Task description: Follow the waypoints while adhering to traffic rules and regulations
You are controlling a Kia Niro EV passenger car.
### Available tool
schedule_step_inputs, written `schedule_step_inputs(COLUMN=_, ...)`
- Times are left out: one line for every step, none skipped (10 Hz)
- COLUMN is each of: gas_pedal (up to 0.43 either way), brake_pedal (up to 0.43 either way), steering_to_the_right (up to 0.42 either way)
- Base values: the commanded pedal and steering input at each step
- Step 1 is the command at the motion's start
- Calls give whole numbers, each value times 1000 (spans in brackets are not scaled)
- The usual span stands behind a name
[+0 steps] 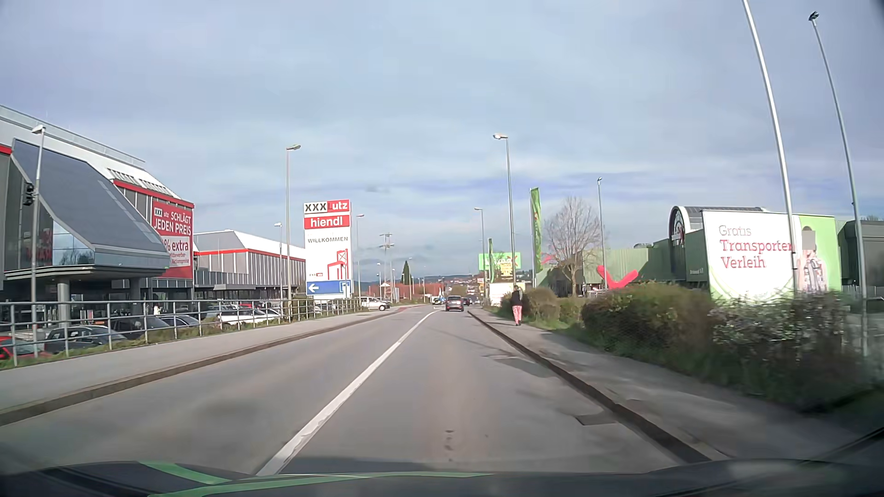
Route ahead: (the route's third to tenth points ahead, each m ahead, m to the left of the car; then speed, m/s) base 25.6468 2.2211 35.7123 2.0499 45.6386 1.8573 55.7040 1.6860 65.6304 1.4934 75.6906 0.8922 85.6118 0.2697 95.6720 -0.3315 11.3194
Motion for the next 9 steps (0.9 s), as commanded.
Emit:
schedule_step_inputs(gas_pedal=110, brake_pedal=0, steering_to_the_right=0)
schedule_step_inputs(gas_pedal=110, brake_pedal=0, steering_to_the_right=0)
schedule_step_inputs(gas_pedal=110, brake_pedal=0, steering_to_the_right=-1)
schedule_step_inputs(gas_pedal=110, brake_pedal=0, steering_to_the_right=-1)
schedule_step_inputs(gas_pedal=110, brake_pedal=0, steering_to_the_right=-1)
schedule_step_inputs(gas_pedal=110, brake_pedal=0, steering_to_the_right=-1)
schedule_step_inputs(gas_pedal=110, brake_pedal=0, steering_to_the_right=-1)
schedule_step_inputs(gas_pedal=110, brake_pedal=0, steering_to_the_right=-1)
schedule_step_inputs(gas_pedal=110, brake_pedal=0, steering_to_the_right=-1)
